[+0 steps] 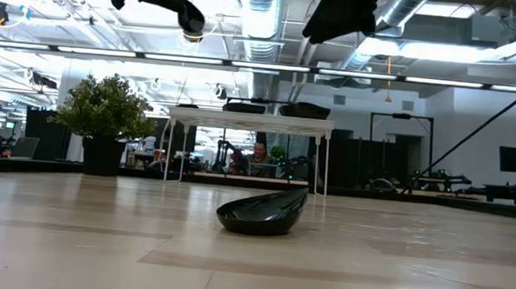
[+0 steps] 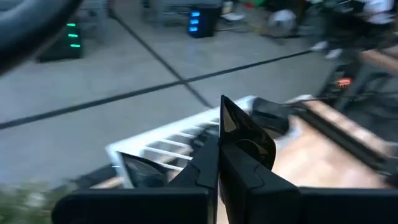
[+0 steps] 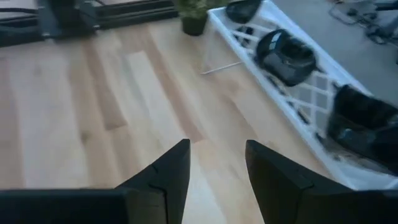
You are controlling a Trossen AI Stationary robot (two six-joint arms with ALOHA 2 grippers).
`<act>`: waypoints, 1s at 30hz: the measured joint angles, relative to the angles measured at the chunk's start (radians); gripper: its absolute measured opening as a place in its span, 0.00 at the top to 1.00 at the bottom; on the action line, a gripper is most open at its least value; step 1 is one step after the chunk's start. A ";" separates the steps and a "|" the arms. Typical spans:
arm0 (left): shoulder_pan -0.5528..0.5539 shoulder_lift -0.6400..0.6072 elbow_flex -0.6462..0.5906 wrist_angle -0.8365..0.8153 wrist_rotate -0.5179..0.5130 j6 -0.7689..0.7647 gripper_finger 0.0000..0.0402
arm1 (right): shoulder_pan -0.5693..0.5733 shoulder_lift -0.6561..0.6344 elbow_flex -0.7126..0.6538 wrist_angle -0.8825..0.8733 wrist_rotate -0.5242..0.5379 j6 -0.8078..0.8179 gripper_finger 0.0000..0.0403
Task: Pick & Place Mini shaped plates
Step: Stack the top drop shaped plate on the top of the drop shaped plates on the shelf
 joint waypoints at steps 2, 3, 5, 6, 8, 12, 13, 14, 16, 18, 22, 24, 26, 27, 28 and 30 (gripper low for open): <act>0.065 0.031 0.041 -0.026 0.027 0.036 0.98 | -0.028 0.000 -0.004 0.008 0.000 -0.013 0.63; 0.099 0.050 0.058 -0.028 0.054 0.060 0.98 | -0.042 0.000 -0.006 0.004 -0.002 -0.017 0.63; 0.171 0.090 0.084 -0.034 0.134 0.108 0.98 | -0.073 0.000 -0.006 0.005 -0.004 -0.031 0.64; 0.204 0.112 0.092 -0.033 0.179 0.129 0.98 | -0.087 0.000 -0.006 0.005 -0.009 -0.035 0.64; 0.274 0.158 0.095 -0.038 0.267 0.164 0.98 | -0.118 0.000 -0.006 0.005 -0.057 -0.044 0.65; 0.389 0.246 0.095 -0.038 0.374 0.169 0.98 | -0.171 0.000 -0.006 0.005 -0.168 -0.045 0.67; 0.410 0.267 0.095 -0.036 0.397 0.168 0.98 | -0.178 0.000 -0.006 0.005 -0.175 -0.052 0.67; 0.429 0.286 0.095 -0.036 0.417 0.168 0.98 | -0.184 0.000 -0.006 0.006 -0.179 -0.061 0.68; 0.455 0.321 0.095 -0.037 0.448 0.174 0.98 | -0.192 0.000 -0.006 0.006 -0.180 -0.075 0.68; 0.474 0.349 0.095 -0.035 0.461 0.184 0.98 | -0.201 0.000 -0.006 0.006 -0.184 -0.085 0.69; 0.502 0.394 0.095 -0.032 0.475 0.220 0.98 | -0.213 0.000 -0.006 0.006 -0.184 -0.086 0.69; 0.510 0.411 0.095 -0.031 0.475 0.223 0.98 | -0.217 0.000 -0.006 0.006 -0.184 -0.086 0.69; 0.513 0.422 0.095 -0.031 0.474 0.223 0.98 | -0.217 0.000 -0.006 0.006 -0.186 -0.086 0.69; 0.513 0.424 0.095 -0.030 0.474 0.223 0.98 | -0.217 0.000 -0.006 0.006 -0.186 -0.086 0.69; 0.513 0.424 0.095 -0.030 0.475 0.223 0.98 | -0.217 0.000 -0.006 0.006 -0.186 -0.086 0.69; 0.512 0.424 0.095 -0.027 0.475 0.223 0.98 | -0.217 0.000 -0.006 0.006 -0.187 -0.086 0.69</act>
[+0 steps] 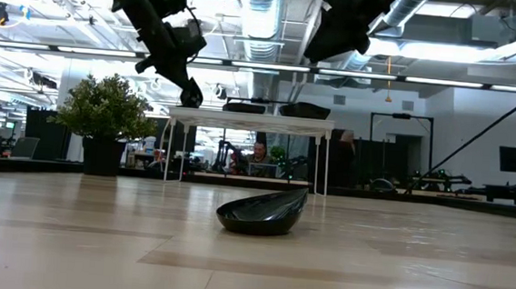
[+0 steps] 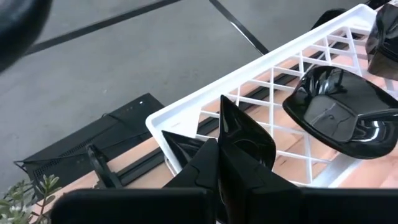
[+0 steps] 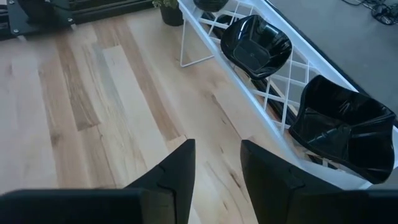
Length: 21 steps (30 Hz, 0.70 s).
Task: Pick & Place Mini shaped plates
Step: Stack the top drop shaped plate on the top of the drop shaped plates on the shelf, then stack the drop shaped plate on the top of the drop shaped plates on the shelf
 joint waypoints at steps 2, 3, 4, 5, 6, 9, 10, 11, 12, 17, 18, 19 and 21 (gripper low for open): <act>0.000 0.000 0.000 -0.001 0.000 0.000 0.97 | 0.001 0.000 0.000 0.000 0.000 0.000 0.70; 0.000 0.000 0.000 -0.003 0.000 0.000 0.97 | 0.001 0.000 0.000 0.000 0.000 0.000 0.70; 0.000 0.000 0.000 -0.007 0.000 0.000 0.96 | 0.001 0.000 0.000 0.000 0.000 0.000 0.70; 0.000 0.000 0.000 -0.012 0.000 0.000 0.96 | 0.001 0.000 0.000 0.001 0.000 0.001 0.70; 0.000 0.000 0.000 -0.017 0.001 -0.002 0.95 | 0.001 0.000 0.000 0.001 0.000 0.005 0.70; 0.000 0.000 0.000 -0.027 0.018 -0.003 0.94 | 0.002 0.000 0.000 0.001 0.000 0.016 0.70; 0.000 0.000 0.000 -0.029 0.019 -0.003 0.94 | 0.002 0.000 0.000 0.001 0.000 0.016 0.70; 0.000 0.000 0.000 -0.029 0.020 -0.003 0.94 | 0.002 0.000 0.000 0.001 0.000 0.016 0.70; 0.000 0.000 0.000 -0.029 0.020 -0.005 0.93 | 0.003 0.000 0.000 0.001 0.000 0.017 0.70; 0.000 0.000 0.000 -0.030 0.020 -0.010 0.91 | 0.004 0.000 0.000 0.001 0.000 0.018 0.69; 0.000 0.000 0.000 -0.030 0.020 -0.012 0.90 | 0.004 0.000 0.000 0.001 0.000 0.018 0.69; 0.000 0.000 0.000 -0.030 0.020 -0.015 0.89 | 0.004 0.000 0.000 0.002 0.000 0.020 0.69; 0.000 0.000 0.000 -0.030 0.025 -0.029 0.86 | 0.004 0.000 0.000 0.004 0.000 0.021 0.69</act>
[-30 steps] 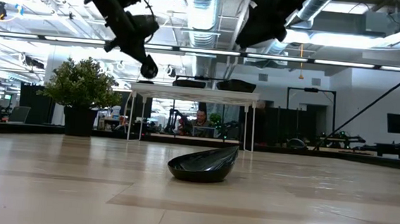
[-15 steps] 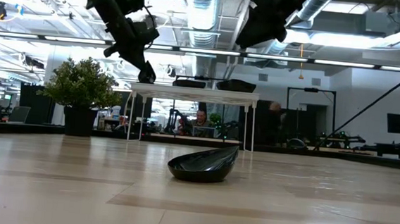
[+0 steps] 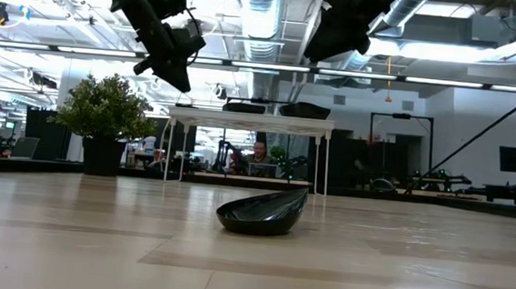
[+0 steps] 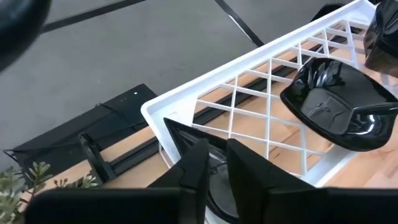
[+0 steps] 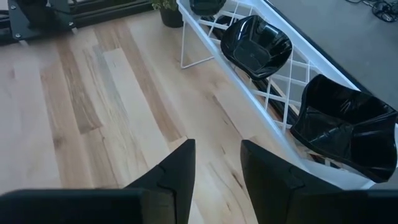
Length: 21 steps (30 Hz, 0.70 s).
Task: Pick & Place Mini shaped plates
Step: Stack the drop shaped plate on the top of the drop shaped plates on the shelf
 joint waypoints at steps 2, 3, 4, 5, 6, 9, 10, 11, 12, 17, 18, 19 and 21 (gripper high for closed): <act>-0.004 -0.002 0.000 -0.001 0.001 -0.012 0.83 | 0.003 0.000 0.000 0.000 -0.003 0.011 0.69; -0.009 -0.006 0.000 -0.006 0.002 -0.023 0.82 | 0.007 0.000 0.000 -0.001 -0.009 0.015 0.69; -0.014 -0.012 0.000 -0.010 0.007 -0.027 0.81 | 0.010 0.000 0.000 -0.003 -0.022 0.020 0.69; -0.024 -0.022 0.000 -0.015 0.020 -0.028 0.80 | 0.016 0.000 0.000 -0.006 -0.034 0.024 0.69; -0.034 -0.033 0.000 -0.024 0.036 -0.028 0.80 | 0.024 0.000 0.000 -0.008 -0.048 0.026 0.69; -0.094 -0.080 0.000 -0.063 0.055 -0.029 0.80 | 0.062 0.000 0.000 -0.014 -0.075 0.030 0.69; -0.120 -0.100 -0.003 -0.071 0.055 -0.033 0.80 | 0.077 0.000 0.000 -0.015 -0.075 0.038 0.69; -0.152 -0.128 -0.014 -0.067 0.055 -0.044 0.80 | 0.093 0.000 0.000 -0.015 -0.075 0.044 0.69; -0.183 -0.155 -0.028 -0.064 0.054 -0.061 0.80 | 0.110 -0.001 0.000 -0.015 -0.075 0.049 0.69; -0.372 -0.292 -0.118 -0.057 -0.032 -0.180 0.81 | 0.204 -0.002 -0.001 -0.011 -0.023 0.094 0.69; -0.414 -0.319 -0.137 -0.053 -0.062 -0.207 0.81 | 0.223 -0.002 -0.007 0.003 -0.005 0.110 0.69; -0.461 -0.341 -0.155 -0.051 -0.096 -0.238 0.81 | 0.244 -0.003 -0.017 0.027 0.010 0.130 0.69; -0.555 -0.377 -0.196 -0.044 -0.164 -0.297 0.81 | 0.287 -0.004 -0.047 0.074 0.037 0.180 0.69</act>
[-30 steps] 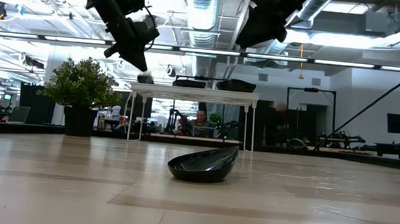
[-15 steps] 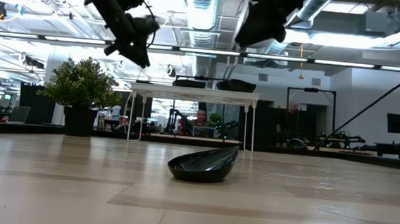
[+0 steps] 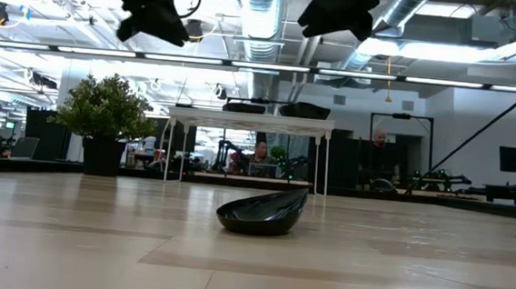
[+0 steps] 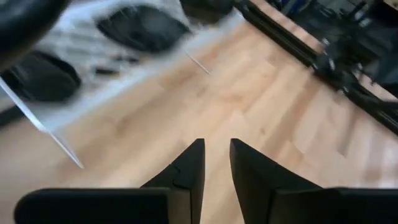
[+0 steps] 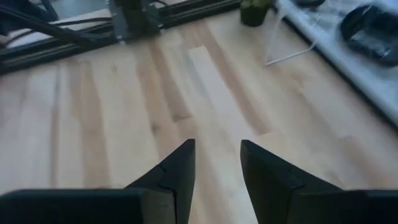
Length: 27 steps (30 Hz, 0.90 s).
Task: Pick & Place Mini shaped plates
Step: Stack the drop shaped plate on the top of the drop shaped plates on the shelf
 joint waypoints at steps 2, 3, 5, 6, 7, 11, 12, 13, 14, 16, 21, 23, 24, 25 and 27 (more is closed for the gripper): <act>-0.098 -0.020 -0.039 0.001 -0.052 -0.063 0.81 | 0.047 0.000 -0.027 0.032 0.029 0.064 0.69; -0.145 -0.025 -0.059 0.008 -0.067 -0.095 0.81 | 0.070 0.000 -0.044 0.062 0.045 0.097 0.69; -0.236 -0.027 -0.098 0.023 -0.086 -0.164 0.81 | 0.118 0.001 -0.080 0.103 0.082 0.169 0.69; -0.282 -0.024 -0.116 0.034 -0.094 -0.201 0.81 | 0.141 0.004 -0.095 0.106 0.104 0.206 0.69; -0.327 -0.019 -0.133 0.052 -0.103 -0.234 0.81 | 0.166 0.005 -0.107 0.107 0.132 0.250 0.69; -0.492 0.004 -0.208 0.182 -0.150 -0.360 0.81 | 0.261 0.005 -0.148 0.107 0.222 0.408 0.70; -0.530 0.011 -0.224 0.227 -0.165 -0.393 0.81 | 0.286 0.005 -0.151 0.100 0.239 0.433 0.70; -0.563 0.017 -0.237 0.265 -0.181 -0.424 0.81 | 0.313 0.005 -0.152 0.101 0.260 0.456 0.70; -0.595 0.022 -0.246 0.286 -0.200 -0.452 0.81 | 0.337 0.005 -0.153 0.107 0.282 0.475 0.70; -0.653 0.041 -0.250 0.319 -0.238 -0.501 0.81 | 0.385 0.004 -0.156 0.110 0.324 0.514 0.70; -0.764 0.097 -0.250 0.375 -0.319 -0.570 0.81 | 0.480 0.008 -0.162 0.107 0.386 0.603 0.70; -0.798 0.127 -0.250 0.417 -0.343 -0.573 0.81 | 0.513 0.031 -0.161 0.114 0.391 0.634 0.70; -0.813 0.142 -0.250 0.433 -0.350 -0.578 0.81 | 0.533 0.041 -0.161 0.112 0.402 0.653 0.70; -0.826 0.159 -0.250 0.451 -0.351 -0.586 0.81 | 0.553 0.059 -0.161 0.115 0.413 0.676 0.70; -0.847 0.191 -0.250 0.493 -0.351 -0.597 0.81 | 0.580 0.104 -0.161 0.133 0.415 0.722 0.70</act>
